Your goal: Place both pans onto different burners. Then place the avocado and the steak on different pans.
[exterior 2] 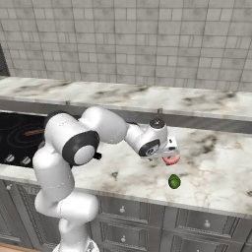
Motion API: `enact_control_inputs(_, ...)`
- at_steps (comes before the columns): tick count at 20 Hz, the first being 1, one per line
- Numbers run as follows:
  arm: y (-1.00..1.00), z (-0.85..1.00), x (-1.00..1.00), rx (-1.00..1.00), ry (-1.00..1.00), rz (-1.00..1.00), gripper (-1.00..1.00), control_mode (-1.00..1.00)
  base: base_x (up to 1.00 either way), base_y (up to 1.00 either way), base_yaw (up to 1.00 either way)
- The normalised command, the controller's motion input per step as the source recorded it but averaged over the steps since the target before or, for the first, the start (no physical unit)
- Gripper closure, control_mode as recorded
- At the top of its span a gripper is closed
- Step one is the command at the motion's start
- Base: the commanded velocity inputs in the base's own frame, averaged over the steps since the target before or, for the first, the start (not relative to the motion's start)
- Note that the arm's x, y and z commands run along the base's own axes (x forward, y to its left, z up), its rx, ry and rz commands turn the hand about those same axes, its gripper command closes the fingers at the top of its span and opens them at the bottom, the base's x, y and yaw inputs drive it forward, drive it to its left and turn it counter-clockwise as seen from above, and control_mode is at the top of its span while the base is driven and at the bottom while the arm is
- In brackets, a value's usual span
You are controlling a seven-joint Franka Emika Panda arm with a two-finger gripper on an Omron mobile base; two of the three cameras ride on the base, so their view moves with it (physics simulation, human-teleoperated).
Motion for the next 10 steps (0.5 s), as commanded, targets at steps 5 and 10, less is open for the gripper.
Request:
enact_control_inputs(5, -0.21, -0.03, 0.17, 0.00, 0.00, 0.00, -1.00, -1.00, 0.00, 0.00, 0.00)
enact_control_inputs(10, -0.27, -0.03, 0.22, 0.00, 0.00, 0.00, -1.00, -1.00, 0.00, 0.00, 0.00)
